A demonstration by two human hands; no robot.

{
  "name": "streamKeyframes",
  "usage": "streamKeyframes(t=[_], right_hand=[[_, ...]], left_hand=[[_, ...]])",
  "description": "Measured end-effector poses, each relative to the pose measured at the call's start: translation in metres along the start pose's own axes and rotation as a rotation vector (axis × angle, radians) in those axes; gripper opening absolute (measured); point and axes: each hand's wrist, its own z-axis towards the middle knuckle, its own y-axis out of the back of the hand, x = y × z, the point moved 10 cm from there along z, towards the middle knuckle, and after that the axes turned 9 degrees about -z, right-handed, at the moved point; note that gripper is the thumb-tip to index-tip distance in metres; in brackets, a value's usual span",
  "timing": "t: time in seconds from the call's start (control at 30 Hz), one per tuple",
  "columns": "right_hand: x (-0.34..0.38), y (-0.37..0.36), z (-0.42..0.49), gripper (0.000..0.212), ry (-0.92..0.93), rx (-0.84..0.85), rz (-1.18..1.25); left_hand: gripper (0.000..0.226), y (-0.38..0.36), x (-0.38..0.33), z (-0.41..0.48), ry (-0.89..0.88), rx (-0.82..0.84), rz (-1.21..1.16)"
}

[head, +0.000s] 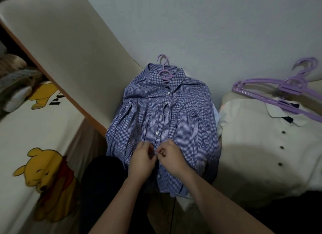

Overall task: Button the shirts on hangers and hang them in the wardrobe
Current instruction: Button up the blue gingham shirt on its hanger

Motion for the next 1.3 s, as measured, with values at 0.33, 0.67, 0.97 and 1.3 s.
streamKeyframes(t=[0.33,0.67,0.97,1.3], right_hand=[[-0.005,0.002,0.009,0.024,-0.059,-0.003,-0.017],[-0.021,0.004,0.004,0.017,-0.113,0.051,0.186],[-0.023,0.002,0.003,0.018,-0.146,0.048,0.221],[-0.029,0.006,-0.007,0.012,-0.272,-0.040,0.405]], left_hand=[[0.009,0.013,0.005,0.003,0.034,-0.045,0.005],[0.004,0.027,-0.006,-0.008,0.014,-0.159,0.172],[0.010,0.027,-0.022,-0.004,-0.028,-0.141,0.187],[0.026,0.031,-0.034,-0.011,-0.086,-0.201,0.217]])
